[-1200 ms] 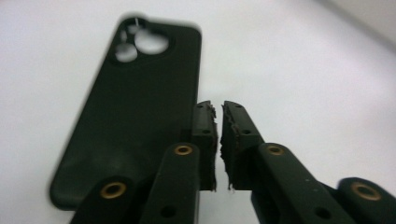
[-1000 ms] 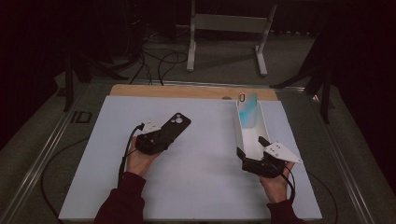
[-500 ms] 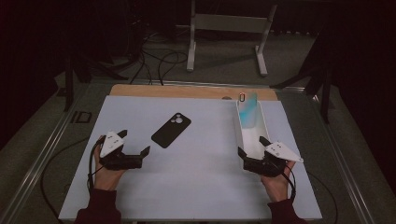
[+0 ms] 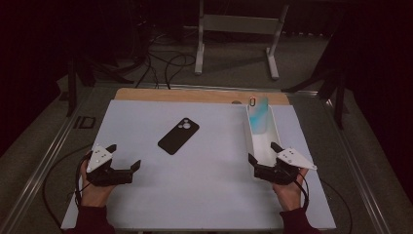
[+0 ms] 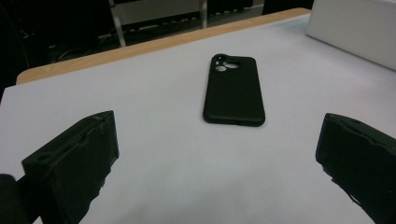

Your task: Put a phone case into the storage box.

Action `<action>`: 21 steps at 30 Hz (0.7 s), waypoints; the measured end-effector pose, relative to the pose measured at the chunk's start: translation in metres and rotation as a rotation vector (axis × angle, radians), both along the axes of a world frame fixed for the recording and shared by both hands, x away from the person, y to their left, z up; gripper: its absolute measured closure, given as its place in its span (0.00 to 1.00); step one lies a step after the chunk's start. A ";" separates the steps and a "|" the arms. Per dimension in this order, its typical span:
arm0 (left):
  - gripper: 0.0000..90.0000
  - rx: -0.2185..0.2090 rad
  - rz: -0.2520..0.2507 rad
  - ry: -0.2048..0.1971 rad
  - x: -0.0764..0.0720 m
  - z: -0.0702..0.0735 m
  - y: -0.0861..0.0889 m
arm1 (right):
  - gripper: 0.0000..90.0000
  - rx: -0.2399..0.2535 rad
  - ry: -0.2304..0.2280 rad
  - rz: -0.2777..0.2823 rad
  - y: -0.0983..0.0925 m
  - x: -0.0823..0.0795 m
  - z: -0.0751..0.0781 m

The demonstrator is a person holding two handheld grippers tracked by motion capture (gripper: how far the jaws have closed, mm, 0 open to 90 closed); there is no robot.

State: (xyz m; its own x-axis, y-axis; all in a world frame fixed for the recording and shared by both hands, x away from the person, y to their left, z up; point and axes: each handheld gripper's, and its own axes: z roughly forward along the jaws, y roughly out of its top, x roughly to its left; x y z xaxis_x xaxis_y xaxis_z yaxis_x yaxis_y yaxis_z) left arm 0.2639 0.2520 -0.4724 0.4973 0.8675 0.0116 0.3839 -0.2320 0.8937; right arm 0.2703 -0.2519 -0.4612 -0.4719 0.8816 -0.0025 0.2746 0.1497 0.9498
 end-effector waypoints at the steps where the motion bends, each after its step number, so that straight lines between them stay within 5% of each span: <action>1: 0.00 0.010 0.006 0.012 0.001 0.000 -0.001 | 0.09 0.000 0.000 0.000 0.000 0.000 0.000; 8: 0.00 0.017 -0.002 0.066 0.015 0.006 -0.009 | 0.09 -0.003 0.006 -0.002 -0.001 0.001 -0.001; 21: 0.00 0.107 -0.070 0.176 0.062 0.019 -0.041 | 0.09 -0.005 0.007 -0.005 0.000 0.001 -0.001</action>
State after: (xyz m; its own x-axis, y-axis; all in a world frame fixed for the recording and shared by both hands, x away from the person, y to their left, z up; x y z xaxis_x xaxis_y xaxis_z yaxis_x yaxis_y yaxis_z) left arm 0.3256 0.2109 -0.4535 0.5585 0.8294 0.0090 0.5119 -0.3531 0.7831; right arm 0.2712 -0.2518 -0.4621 -0.4676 0.8839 -0.0038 0.2816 0.1530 0.9472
